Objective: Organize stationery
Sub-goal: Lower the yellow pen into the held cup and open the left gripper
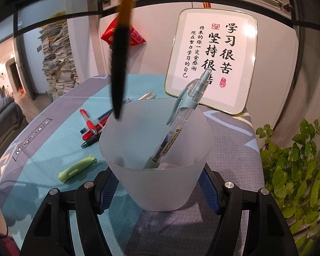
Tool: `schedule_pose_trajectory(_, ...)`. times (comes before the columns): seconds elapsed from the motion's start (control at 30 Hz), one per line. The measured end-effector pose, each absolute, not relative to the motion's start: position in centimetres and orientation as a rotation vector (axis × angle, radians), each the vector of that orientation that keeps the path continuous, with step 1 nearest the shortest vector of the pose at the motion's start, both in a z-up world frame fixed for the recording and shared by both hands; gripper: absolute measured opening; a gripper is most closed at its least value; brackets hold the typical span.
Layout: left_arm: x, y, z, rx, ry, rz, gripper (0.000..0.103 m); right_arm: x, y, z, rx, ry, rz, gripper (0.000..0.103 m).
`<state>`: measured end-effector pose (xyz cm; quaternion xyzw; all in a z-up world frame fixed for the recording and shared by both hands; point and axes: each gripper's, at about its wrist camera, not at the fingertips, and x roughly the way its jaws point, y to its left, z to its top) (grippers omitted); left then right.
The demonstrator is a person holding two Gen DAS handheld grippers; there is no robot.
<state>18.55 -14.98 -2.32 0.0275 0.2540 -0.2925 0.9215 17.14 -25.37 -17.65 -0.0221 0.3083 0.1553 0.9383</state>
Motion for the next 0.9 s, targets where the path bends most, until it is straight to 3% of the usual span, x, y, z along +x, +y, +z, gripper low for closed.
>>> schedule_pose_trajectory(0.37,19.4,-14.9,-6.2,0.061,0.646,-0.6,0.011,17.2,-25.4,-17.6,-0.044,0.63,0.318,0.07)
schedule_pose_trajectory(0.83,18.9,-13.6,-6.7,0.05,0.7,-0.621,0.012,17.2,-25.3,-17.6,-0.047,0.631,0.316,0.071)
schedule_pose_trajectory(0.9,18.6,-12.9,-6.3,0.046,0.689,-0.608,0.017,17.2,-25.3,-17.6,-0.046,0.631,0.316,0.07)
